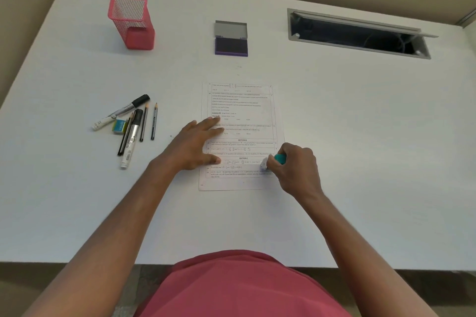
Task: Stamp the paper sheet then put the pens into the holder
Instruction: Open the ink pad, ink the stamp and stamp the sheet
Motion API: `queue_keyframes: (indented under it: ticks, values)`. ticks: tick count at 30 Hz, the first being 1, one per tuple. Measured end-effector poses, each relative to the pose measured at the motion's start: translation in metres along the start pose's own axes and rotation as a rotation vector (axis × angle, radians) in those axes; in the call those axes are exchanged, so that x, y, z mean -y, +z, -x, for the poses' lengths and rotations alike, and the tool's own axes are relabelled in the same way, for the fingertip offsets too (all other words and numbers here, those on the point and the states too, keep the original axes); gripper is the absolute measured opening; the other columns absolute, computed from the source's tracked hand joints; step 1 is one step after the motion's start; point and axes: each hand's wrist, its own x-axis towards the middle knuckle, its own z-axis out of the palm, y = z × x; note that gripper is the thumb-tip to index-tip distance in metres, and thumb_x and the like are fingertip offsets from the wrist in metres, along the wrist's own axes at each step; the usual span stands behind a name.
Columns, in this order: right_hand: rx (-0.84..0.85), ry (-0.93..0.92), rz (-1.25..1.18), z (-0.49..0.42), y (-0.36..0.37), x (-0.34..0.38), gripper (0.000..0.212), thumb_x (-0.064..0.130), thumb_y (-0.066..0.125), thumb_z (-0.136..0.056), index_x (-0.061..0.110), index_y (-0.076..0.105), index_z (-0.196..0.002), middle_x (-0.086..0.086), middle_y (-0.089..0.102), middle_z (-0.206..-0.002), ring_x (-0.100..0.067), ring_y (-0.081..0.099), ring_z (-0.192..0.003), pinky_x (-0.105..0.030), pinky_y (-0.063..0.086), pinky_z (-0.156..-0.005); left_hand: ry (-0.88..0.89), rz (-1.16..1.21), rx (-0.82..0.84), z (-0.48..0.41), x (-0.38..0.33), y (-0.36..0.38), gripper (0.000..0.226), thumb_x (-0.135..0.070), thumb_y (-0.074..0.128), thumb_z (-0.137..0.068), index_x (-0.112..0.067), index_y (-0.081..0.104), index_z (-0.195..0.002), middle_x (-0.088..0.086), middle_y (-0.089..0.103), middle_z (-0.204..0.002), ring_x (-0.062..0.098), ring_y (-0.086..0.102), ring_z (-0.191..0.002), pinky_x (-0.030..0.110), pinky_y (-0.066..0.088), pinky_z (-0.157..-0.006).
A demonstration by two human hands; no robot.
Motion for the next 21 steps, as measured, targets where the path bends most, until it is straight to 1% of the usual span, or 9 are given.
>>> queue_keyframes:
  ticks: [2,4,7,9,11,13,15,18,21]
  values:
    - [-0.007,-0.026,0.024,0.0,0.005,0.0,0.031,0.027,0.063,-0.083,0.0,0.053,-0.072,-0.019,0.059,-0.064,-0.026,0.038,-0.055,-0.036,0.04,-0.05,0.006,0.008,-0.008,0.0,0.0,0.001,0.087,-0.043,0.078,-0.076,-0.027,0.034,-0.149,-0.015,0.011,-0.162,0.001,0.005,-0.148,0.027,-0.002,-0.121]
    - [-0.016,-0.089,0.069,0.0,0.009,0.0,0.03,0.022,0.062,-0.084,0.001,0.047,-0.069,-0.018,0.054,-0.058,-0.026,0.032,-0.054,-0.036,0.034,-0.048,0.01,0.012,-0.013,0.0,0.001,0.002,0.087,-0.043,0.078,-0.076,-0.027,0.034,-0.149,-0.015,0.011,-0.162,0.0,0.005,-0.148,0.025,-0.003,-0.12]
    - [-0.015,-0.201,0.128,0.001,0.011,0.0,0.035,0.011,0.06,-0.081,0.011,0.03,-0.065,-0.003,0.031,-0.049,-0.025,0.019,-0.057,-0.031,0.021,-0.048,0.016,0.013,-0.016,-0.001,0.003,0.002,0.087,-0.044,0.078,-0.076,-0.027,0.034,-0.149,-0.015,0.011,-0.162,-0.002,0.004,-0.147,0.025,-0.004,-0.119]
    - [-0.004,-0.266,0.173,0.001,0.012,-0.002,0.04,0.001,0.06,-0.075,0.016,0.023,-0.068,0.003,0.024,-0.049,-0.025,0.017,-0.059,-0.03,0.019,-0.048,0.018,0.014,-0.017,-0.001,0.004,0.003,0.087,-0.044,0.078,-0.076,-0.027,0.034,-0.149,-0.015,0.011,-0.162,-0.002,0.004,-0.147,0.025,-0.004,-0.12]
    - [0.023,-0.304,0.217,-0.001,0.015,-0.007,0.036,-0.002,0.056,-0.073,0.017,0.025,-0.07,0.003,0.041,-0.052,-0.029,0.023,-0.056,-0.031,0.024,-0.046,0.021,0.009,-0.016,-0.001,0.004,0.003,0.087,-0.045,0.077,-0.076,-0.028,0.033,-0.149,-0.015,0.011,-0.162,-0.001,0.004,-0.148,0.026,-0.003,-0.12]
    - [0.045,-0.322,0.243,-0.001,0.02,-0.01,0.029,0.0,0.051,-0.077,0.017,0.028,-0.074,-0.002,0.059,-0.064,-0.035,0.04,-0.054,-0.034,0.036,-0.045,0.016,0.006,-0.01,-0.001,0.004,0.003,0.087,-0.045,0.077,-0.076,-0.028,0.033,-0.149,-0.015,0.01,-0.162,-0.001,0.004,-0.148,0.027,-0.003,-0.121]
    - [0.023,-0.343,0.269,0.002,0.023,-0.014,0.025,0.005,0.05,-0.084,0.018,0.03,-0.076,-0.003,0.057,-0.066,-0.036,0.047,-0.053,-0.033,0.037,-0.044,0.015,-0.001,-0.006,-0.001,0.004,0.003,0.088,-0.045,0.077,-0.077,-0.028,0.032,-0.15,-0.015,0.009,-0.162,-0.001,0.003,-0.148,0.028,-0.003,-0.121]
    - [-0.008,-0.37,0.292,0.005,0.026,-0.017,0.022,0.009,0.05,-0.088,0.018,0.032,-0.078,0.0,0.052,-0.065,-0.036,0.045,-0.047,-0.027,0.029,-0.042,0.016,-0.003,-0.002,-0.001,0.004,0.003,0.087,-0.045,0.077,-0.077,-0.028,0.032,-0.15,-0.015,0.009,-0.162,-0.001,0.003,-0.148,0.027,-0.004,-0.121]
    - [0.018,-0.379,0.304,-0.001,0.025,-0.016,0.012,0.011,0.043,-0.088,0.017,0.036,-0.081,0.0,0.058,-0.071,-0.036,0.05,-0.051,-0.031,0.038,-0.046,0.013,-0.014,0.002,-0.001,0.003,0.003,0.087,-0.045,0.076,-0.077,-0.028,0.031,-0.15,-0.015,0.009,-0.162,0.0,0.003,-0.148,0.028,-0.003,-0.121]
